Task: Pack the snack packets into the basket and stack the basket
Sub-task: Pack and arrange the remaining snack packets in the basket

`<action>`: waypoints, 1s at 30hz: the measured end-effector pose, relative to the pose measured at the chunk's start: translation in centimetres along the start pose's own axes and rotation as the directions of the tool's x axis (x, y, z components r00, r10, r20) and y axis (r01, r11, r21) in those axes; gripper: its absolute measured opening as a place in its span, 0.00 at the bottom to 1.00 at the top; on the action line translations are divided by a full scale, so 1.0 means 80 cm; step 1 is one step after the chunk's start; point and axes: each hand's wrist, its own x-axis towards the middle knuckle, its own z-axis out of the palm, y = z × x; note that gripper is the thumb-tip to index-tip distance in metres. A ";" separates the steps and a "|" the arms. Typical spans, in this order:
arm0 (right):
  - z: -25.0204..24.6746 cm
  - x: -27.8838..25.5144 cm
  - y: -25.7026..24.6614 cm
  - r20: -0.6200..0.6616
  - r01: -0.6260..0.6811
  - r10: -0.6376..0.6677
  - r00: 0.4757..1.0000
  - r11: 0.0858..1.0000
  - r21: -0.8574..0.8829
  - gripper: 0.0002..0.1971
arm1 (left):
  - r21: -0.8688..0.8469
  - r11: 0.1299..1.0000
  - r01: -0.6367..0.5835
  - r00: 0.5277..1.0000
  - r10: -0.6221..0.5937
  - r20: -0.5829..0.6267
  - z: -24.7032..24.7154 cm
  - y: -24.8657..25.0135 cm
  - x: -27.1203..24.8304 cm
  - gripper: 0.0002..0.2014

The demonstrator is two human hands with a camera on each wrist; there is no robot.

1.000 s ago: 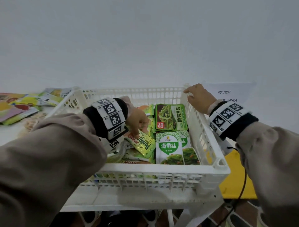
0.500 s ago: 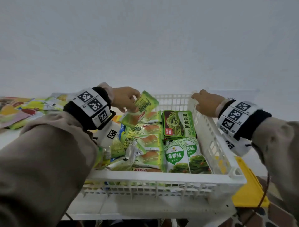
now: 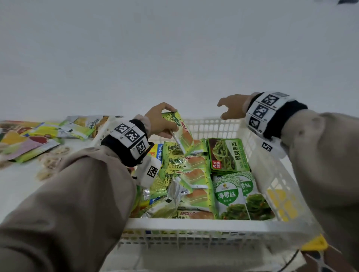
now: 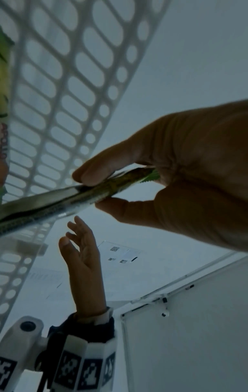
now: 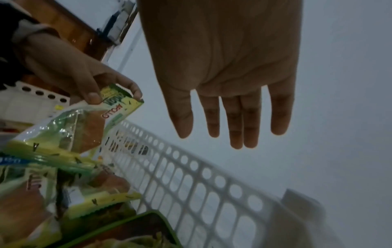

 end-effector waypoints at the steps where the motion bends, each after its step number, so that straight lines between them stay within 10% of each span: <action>1: 0.000 0.003 -0.007 0.013 0.006 -0.006 1.000 1.000 -0.008 0.28 | -0.015 1.000 0.010 1.000 -0.010 -0.007 0.001 -0.002 0.002 0.20; 10: 0.009 0.031 -0.046 0.069 0.049 -0.053 0.996 0.997 0.054 0.27 | -0.011 1.000 0.015 0.999 -0.014 0.044 0.016 -0.020 0.005 0.35; 24: 0.087 0.039 -0.032 -0.124 0.076 -0.071 0.990 0.996 0.039 0.27 | 0.200 0.978 0.055 0.982 -0.089 0.169 0.009 -0.022 0.004 0.24; 30: 0.092 0.041 -0.032 -0.167 0.081 -0.075 0.983 0.996 0.029 0.28 | 0.790 0.608 -0.076 0.977 -0.112 0.181 0.005 -0.036 0.004 0.29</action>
